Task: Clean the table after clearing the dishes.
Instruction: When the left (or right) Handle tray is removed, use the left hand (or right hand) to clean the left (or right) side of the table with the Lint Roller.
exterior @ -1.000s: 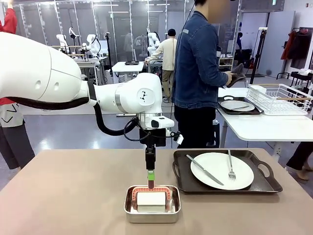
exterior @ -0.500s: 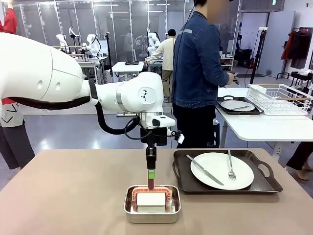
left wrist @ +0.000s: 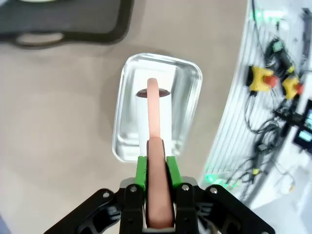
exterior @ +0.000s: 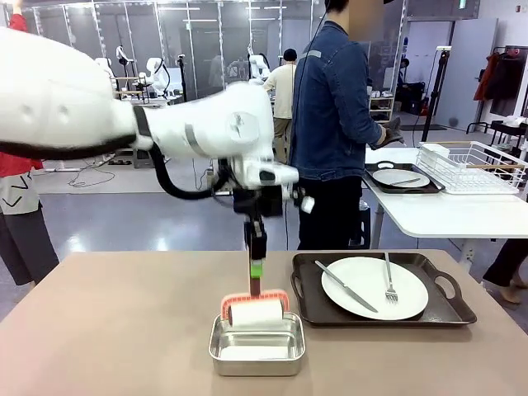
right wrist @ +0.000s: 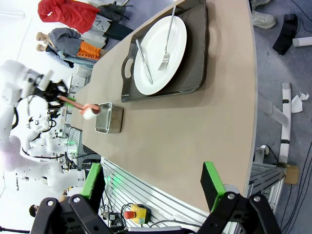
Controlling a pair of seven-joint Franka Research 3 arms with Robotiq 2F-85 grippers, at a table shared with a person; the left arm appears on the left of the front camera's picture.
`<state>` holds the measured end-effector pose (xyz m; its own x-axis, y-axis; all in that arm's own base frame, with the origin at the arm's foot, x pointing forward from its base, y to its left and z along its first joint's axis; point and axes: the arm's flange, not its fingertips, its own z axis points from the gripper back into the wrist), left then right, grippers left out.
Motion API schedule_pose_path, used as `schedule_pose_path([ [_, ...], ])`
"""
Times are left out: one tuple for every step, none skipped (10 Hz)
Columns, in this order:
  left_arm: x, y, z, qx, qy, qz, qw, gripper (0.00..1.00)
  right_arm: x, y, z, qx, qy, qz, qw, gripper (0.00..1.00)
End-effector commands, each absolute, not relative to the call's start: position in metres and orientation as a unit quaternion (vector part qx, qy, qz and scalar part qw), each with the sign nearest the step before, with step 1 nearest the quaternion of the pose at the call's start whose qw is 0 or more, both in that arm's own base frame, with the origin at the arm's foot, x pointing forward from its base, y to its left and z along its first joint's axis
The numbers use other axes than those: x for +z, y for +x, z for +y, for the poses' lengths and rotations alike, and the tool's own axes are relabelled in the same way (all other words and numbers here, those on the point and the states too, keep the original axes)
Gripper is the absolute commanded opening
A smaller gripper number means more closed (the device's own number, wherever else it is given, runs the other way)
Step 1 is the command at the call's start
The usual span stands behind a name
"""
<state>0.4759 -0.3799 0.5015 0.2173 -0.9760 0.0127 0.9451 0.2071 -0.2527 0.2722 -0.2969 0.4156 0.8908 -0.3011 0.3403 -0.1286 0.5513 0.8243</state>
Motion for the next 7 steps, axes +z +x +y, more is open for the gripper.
schedule_pose_path([
  [0.551, 0.438, -0.317, -0.467, -0.091, 0.036, 0.879, 0.00, 0.420, 0.270, -0.296, -0.051, 0.475, -0.230, 0.848, 1.00],
  [0.569, 0.435, -0.273, -0.353, -0.108, -0.008, 0.929, 0.00, 0.420, 0.270, -0.296, -0.051, 0.475, -0.230, 0.848, 1.00],
  [0.575, 0.438, -0.215, -0.218, -0.163, -0.078, 0.959, 0.00, 0.420, 0.270, -0.296, -0.051, 0.475, -0.230, 0.848, 1.00],
  [0.565, 0.442, -0.173, -0.136, -0.196, -0.115, 0.964, 0.00, 0.420, 0.270, -0.296, -0.051, 0.475, -0.230, 0.848, 1.00],
  [0.546, 0.444, -0.143, -0.124, -0.233, -0.134, 0.955, 0.00, 0.420, 0.270, -0.296, -0.051, 0.475, -0.230, 0.848, 1.00],
  [0.526, 0.449, -0.119, -0.075, -0.255, -0.145, 0.953, 0.00, 0.420, 0.270, -0.296, -0.051, 0.475, -0.230, 0.848, 1.00],
  [0.505, 0.454, -0.103, -0.047, -0.297, -0.152, 0.942, 0.00, 0.420, 0.270, -0.296, -0.051, 0.475, -0.230, 0.848, 1.00],
])
